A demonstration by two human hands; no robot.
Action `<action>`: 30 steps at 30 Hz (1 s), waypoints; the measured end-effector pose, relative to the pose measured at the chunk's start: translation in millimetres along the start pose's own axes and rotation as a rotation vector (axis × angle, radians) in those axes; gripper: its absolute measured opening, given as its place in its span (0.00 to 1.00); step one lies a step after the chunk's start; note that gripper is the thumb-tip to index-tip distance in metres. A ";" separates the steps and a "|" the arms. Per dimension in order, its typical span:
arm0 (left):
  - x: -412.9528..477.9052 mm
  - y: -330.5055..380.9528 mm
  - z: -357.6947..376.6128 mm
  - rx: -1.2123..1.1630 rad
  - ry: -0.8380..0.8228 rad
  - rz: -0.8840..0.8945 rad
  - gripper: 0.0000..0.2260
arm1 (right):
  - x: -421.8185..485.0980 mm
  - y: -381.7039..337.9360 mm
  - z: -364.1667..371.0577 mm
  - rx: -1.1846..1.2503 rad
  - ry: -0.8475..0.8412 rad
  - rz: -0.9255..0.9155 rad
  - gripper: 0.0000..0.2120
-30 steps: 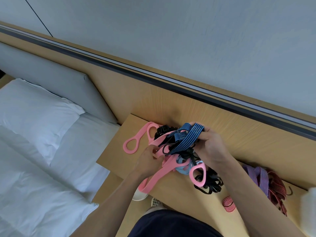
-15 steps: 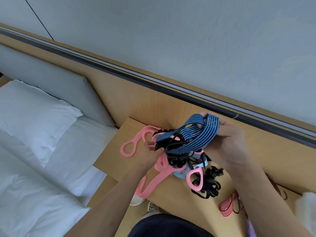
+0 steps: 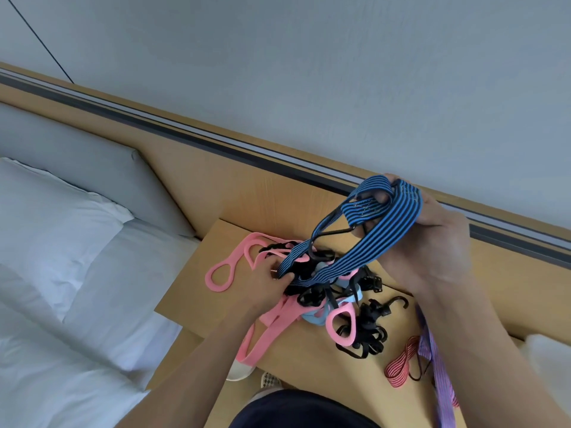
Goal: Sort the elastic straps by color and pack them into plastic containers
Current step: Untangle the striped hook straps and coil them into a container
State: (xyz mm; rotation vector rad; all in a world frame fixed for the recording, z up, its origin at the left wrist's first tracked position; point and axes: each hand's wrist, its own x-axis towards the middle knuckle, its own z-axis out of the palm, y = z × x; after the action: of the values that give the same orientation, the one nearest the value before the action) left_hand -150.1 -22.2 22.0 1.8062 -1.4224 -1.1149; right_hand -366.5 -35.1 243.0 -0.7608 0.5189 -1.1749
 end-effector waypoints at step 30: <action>-39.6 153.2 38.9 -0.311 -0.603 0.088 0.05 | -55.7 42.2 -92.9 -1.278 0.463 0.169 0.16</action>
State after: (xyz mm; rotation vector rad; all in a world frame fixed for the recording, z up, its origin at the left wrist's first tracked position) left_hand -260.9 -22.5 141.6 1.2262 -1.5165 -1.8164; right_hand -424.5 1.9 149.3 -1.4693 1.7621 -0.7524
